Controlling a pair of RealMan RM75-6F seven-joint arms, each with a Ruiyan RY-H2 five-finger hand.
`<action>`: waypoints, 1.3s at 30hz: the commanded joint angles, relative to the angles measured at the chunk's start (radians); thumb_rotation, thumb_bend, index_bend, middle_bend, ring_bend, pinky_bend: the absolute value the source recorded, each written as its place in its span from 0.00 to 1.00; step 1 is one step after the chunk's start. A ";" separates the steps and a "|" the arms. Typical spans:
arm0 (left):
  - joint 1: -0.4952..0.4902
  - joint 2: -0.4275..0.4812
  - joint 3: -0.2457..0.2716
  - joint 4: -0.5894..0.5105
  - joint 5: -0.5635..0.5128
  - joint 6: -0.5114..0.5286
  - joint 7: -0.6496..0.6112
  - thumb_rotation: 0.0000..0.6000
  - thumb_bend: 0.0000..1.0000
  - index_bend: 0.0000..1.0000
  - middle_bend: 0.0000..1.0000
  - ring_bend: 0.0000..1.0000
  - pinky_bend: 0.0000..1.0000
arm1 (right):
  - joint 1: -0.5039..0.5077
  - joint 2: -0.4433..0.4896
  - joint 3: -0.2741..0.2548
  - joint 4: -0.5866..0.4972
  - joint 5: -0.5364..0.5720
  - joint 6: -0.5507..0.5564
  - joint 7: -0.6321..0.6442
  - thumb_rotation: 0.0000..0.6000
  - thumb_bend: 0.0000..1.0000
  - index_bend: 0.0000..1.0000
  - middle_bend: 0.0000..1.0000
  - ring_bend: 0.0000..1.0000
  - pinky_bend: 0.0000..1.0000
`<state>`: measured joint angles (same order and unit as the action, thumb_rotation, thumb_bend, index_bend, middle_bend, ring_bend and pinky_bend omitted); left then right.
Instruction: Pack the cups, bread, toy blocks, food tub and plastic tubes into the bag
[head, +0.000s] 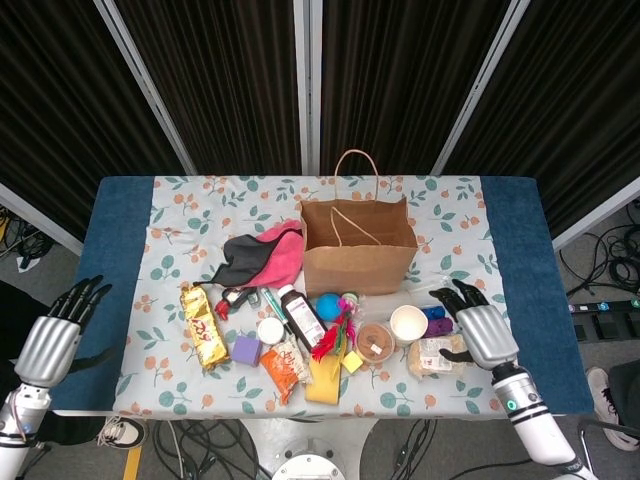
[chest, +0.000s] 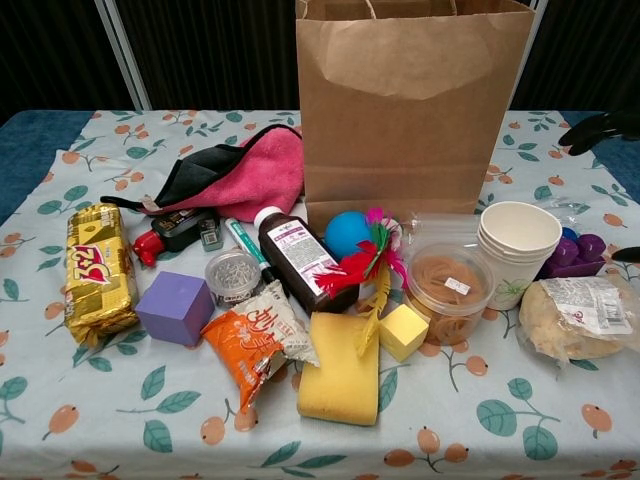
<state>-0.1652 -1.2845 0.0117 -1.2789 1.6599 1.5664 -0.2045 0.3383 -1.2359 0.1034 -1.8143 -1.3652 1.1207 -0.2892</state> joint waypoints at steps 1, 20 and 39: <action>0.000 0.000 -0.002 0.006 -0.003 0.001 -0.009 1.00 0.03 0.13 0.16 0.08 0.20 | 0.042 -0.044 0.009 -0.007 0.080 -0.049 -0.071 1.00 0.00 0.17 0.16 0.05 0.12; 0.000 -0.005 -0.012 0.052 -0.017 0.006 -0.054 1.00 0.03 0.13 0.15 0.08 0.20 | 0.117 -0.158 0.001 0.047 0.203 -0.075 -0.159 1.00 0.09 0.35 0.26 0.18 0.26; -0.005 -0.002 -0.012 0.040 -0.008 0.009 -0.048 1.00 0.03 0.13 0.15 0.08 0.20 | 0.075 0.068 0.112 -0.224 0.034 0.184 -0.111 1.00 0.15 0.45 0.32 0.25 0.34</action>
<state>-0.1694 -1.2871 -0.0004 -1.2390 1.6513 1.5766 -0.2532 0.4275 -1.2254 0.1765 -1.9815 -1.2911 1.2561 -0.4253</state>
